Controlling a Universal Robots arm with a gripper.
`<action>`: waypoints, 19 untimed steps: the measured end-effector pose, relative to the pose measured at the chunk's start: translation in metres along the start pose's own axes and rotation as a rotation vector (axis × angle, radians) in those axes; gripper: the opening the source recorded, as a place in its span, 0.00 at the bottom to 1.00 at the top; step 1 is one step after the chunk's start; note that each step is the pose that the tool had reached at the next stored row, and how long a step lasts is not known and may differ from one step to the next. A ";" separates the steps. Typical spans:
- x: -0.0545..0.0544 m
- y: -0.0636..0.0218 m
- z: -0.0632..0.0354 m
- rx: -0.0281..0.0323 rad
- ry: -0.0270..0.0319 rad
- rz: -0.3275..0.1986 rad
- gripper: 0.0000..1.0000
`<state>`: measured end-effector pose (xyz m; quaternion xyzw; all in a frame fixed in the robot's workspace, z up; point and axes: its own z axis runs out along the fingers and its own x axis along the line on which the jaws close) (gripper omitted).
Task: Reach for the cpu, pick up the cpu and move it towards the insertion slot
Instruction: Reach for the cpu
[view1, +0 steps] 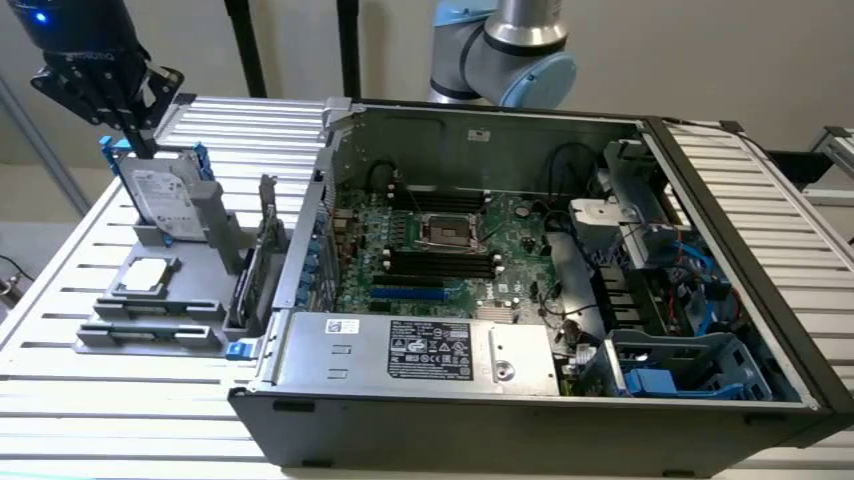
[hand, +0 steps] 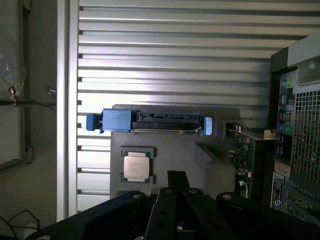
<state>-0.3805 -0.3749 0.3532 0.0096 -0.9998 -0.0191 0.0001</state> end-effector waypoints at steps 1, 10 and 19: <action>0.003 -0.0012 0.0006 0.0000 0.0000 0.000 0.11; 0.040 -0.0108 0.0050 0.0000 0.0000 0.000 0.11; 0.050 -0.0127 0.0056 0.0000 0.0001 0.000 0.11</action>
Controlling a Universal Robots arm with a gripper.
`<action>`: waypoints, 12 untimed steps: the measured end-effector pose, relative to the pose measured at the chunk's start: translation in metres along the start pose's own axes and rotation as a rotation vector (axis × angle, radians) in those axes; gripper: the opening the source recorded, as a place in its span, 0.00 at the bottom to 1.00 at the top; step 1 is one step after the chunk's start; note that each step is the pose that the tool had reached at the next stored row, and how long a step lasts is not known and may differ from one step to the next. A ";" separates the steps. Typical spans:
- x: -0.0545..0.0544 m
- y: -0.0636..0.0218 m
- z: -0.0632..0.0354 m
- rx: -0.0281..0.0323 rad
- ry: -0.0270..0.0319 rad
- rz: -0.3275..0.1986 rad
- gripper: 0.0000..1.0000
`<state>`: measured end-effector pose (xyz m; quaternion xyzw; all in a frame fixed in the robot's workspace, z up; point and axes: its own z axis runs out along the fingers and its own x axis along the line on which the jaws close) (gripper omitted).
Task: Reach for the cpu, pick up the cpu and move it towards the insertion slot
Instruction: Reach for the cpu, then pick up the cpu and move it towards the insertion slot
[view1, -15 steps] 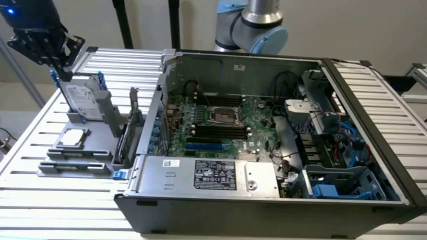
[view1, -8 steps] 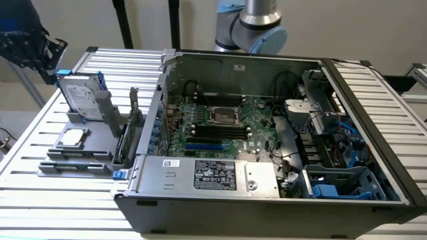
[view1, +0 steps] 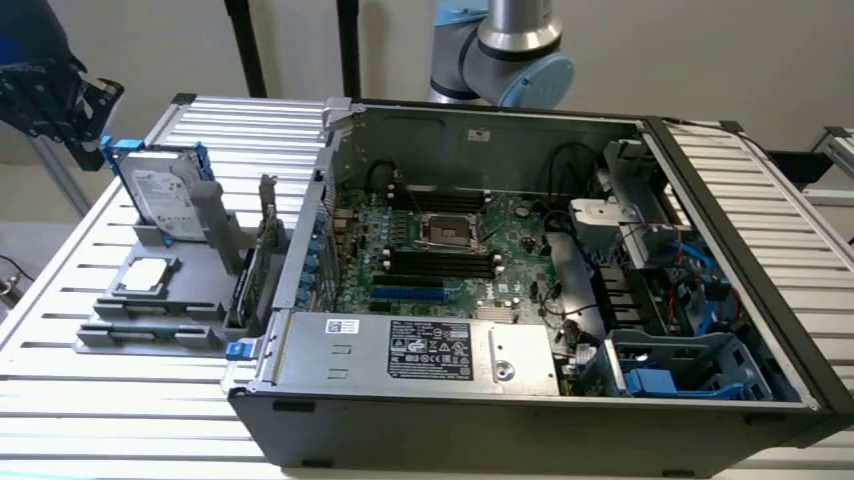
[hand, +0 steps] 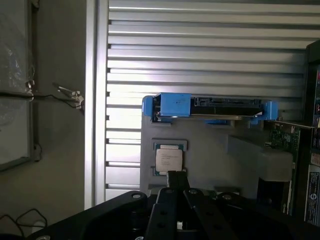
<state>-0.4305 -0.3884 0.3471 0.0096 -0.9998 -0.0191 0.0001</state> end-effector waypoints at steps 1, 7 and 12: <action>0.000 0.0000 0.0000 0.0000 -0.0001 0.000 0.11; 0.000 0.0000 0.0000 0.0000 0.0000 0.000 0.11; 0.000 0.0000 0.0000 0.0000 -0.0001 0.000 0.24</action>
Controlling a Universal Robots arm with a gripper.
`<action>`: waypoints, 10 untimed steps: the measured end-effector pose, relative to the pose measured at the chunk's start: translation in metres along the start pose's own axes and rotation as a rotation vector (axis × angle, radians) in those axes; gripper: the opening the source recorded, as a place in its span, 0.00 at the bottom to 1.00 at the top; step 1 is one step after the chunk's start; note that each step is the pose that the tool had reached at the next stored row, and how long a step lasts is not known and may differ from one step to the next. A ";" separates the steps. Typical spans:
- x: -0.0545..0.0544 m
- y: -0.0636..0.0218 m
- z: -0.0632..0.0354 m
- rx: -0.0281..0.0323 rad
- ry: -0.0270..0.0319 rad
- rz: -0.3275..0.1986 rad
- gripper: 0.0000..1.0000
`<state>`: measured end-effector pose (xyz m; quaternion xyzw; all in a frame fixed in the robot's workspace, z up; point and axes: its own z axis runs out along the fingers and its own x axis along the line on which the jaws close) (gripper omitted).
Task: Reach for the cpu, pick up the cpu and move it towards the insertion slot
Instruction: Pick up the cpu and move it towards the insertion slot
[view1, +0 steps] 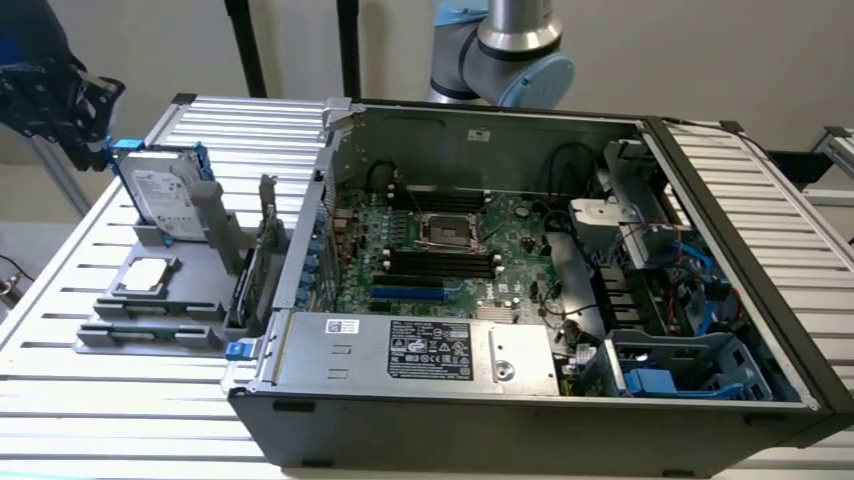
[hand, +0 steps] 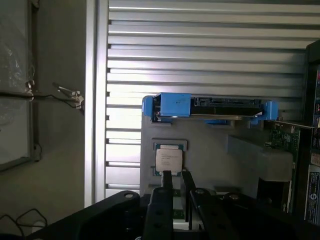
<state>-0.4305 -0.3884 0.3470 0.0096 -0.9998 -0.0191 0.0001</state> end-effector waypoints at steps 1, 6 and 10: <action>0.000 0.0000 0.0000 0.0000 0.0000 0.000 0.30; 0.000 0.0000 0.0003 -0.0001 0.0019 0.000 0.47; -0.001 -0.0003 0.0010 -0.0001 0.0029 0.000 0.65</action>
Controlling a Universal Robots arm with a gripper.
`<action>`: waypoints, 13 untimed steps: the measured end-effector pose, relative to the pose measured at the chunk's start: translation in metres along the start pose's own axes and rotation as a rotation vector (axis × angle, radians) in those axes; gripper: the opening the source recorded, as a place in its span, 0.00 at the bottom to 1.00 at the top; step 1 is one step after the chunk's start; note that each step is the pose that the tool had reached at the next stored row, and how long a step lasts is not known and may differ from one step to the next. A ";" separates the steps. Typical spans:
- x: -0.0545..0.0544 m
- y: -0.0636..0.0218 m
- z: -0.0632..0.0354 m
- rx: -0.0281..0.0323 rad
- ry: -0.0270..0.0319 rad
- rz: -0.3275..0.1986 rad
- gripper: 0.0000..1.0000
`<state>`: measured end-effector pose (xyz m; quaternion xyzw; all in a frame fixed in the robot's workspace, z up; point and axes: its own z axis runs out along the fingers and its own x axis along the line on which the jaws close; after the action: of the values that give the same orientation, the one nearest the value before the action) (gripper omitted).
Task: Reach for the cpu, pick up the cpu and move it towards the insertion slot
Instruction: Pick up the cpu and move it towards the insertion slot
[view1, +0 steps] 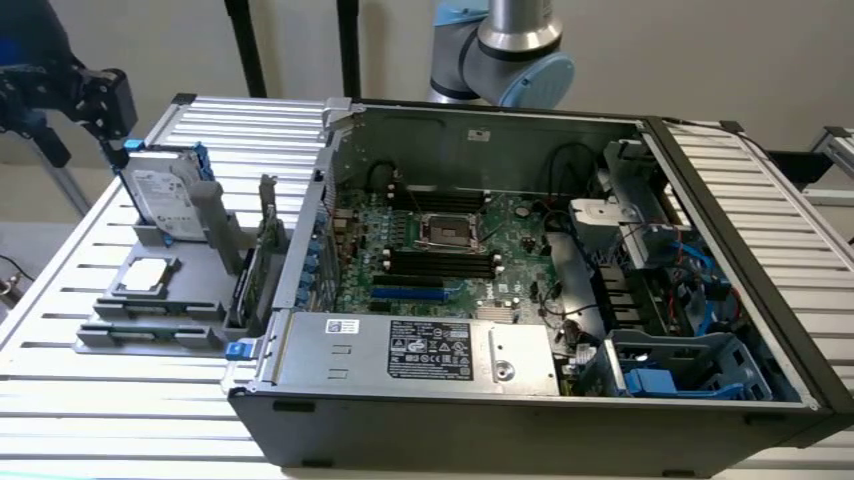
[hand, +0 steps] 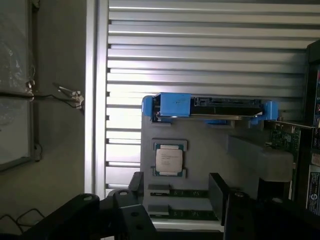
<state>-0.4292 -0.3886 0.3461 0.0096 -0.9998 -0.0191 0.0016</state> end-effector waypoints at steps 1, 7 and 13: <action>0.000 -0.0004 0.0005 0.0000 0.0003 0.000 0.65; -0.001 -0.0040 0.0111 0.0000 0.0002 0.005 0.71; -0.001 -0.0083 0.0220 -0.0001 -0.0002 0.011 0.71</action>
<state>-0.4283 -0.3961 0.3238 0.0041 -0.9998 -0.0192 0.0016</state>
